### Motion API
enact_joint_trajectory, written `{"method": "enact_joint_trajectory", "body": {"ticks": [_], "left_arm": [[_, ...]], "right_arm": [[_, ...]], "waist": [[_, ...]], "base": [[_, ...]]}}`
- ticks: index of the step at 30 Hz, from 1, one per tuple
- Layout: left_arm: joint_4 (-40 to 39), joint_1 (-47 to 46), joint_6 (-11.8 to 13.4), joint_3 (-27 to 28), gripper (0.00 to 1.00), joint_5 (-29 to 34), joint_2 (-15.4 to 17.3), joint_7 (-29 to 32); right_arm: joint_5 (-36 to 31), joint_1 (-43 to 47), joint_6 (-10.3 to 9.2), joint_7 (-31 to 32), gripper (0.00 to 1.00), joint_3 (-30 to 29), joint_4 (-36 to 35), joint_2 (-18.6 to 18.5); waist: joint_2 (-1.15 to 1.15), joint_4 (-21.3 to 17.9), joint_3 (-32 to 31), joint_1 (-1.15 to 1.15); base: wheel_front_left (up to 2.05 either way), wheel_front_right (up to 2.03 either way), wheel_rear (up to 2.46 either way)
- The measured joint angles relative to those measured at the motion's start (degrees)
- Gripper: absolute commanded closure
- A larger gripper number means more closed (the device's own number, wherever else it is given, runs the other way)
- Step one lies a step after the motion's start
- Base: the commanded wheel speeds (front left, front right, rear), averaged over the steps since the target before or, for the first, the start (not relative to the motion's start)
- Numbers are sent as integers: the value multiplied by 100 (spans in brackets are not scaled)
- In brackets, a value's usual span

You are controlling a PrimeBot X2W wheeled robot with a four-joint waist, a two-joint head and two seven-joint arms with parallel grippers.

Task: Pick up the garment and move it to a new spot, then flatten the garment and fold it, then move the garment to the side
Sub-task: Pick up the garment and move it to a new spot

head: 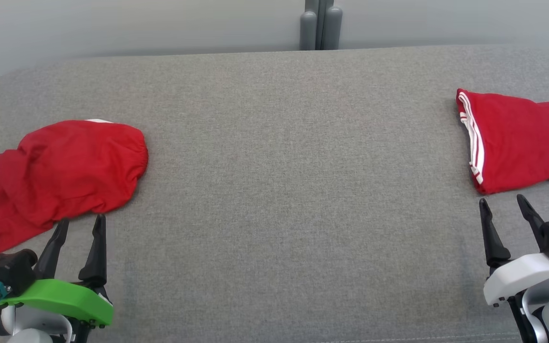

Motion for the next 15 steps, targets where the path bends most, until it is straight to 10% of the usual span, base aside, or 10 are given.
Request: {"method": "enact_joint_trajectory", "body": {"ticks": [15], "left_arm": [[125, 1, 1, -38, 0, 177, -218, -30]], "right_arm": [[-319, 23, 2, -157, 0, 272, 88, 136]], "waist": [[0, 568, -197, 0]], "base": [[0, 0, 0]]}}
